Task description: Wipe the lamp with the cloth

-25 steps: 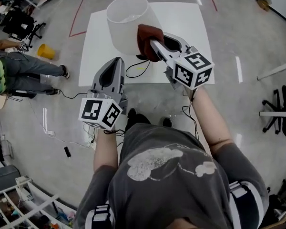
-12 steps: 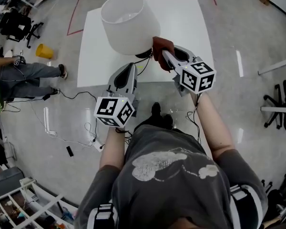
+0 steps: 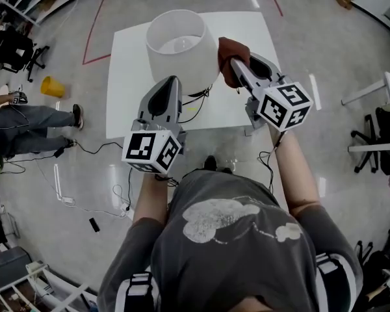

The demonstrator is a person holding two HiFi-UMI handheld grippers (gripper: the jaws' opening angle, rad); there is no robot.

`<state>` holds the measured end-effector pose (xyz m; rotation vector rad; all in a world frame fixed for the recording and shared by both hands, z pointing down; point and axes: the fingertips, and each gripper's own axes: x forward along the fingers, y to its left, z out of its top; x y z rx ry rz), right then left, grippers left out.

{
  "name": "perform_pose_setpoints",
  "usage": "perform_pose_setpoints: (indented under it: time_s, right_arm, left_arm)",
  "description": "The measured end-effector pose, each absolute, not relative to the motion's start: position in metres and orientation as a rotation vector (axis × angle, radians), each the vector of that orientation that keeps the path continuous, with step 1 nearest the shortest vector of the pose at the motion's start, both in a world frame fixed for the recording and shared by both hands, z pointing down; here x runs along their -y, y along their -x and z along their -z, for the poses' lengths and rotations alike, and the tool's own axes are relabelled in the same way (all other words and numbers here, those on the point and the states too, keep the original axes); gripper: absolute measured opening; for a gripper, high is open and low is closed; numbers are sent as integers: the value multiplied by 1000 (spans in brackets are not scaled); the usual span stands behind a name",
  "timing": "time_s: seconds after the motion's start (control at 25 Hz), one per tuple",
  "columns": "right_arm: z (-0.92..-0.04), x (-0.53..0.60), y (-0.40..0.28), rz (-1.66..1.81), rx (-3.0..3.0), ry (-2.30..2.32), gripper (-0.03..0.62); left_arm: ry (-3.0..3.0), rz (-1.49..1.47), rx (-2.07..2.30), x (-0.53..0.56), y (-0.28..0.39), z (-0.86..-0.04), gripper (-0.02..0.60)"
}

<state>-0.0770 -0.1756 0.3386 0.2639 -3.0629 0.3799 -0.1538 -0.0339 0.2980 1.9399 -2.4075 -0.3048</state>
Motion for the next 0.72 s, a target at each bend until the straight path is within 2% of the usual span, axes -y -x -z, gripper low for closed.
perform_pose_setpoints:
  time_s: [0.24, 0.4, 0.72]
  right_arm:
    - [-292, 188, 99, -236, 3152, -254, 91]
    - [-308, 192, 96, -323, 3149, -190, 91]
    - [-358, 199, 92, -285, 3040, 36, 91]
  left_arm:
    - [-2010, 331, 2392, 53, 159, -270, 8]
    - [-1985, 330, 2405, 61, 151, -277, 8]
    - [-1778, 362, 2538, 61, 148, -297, 8]
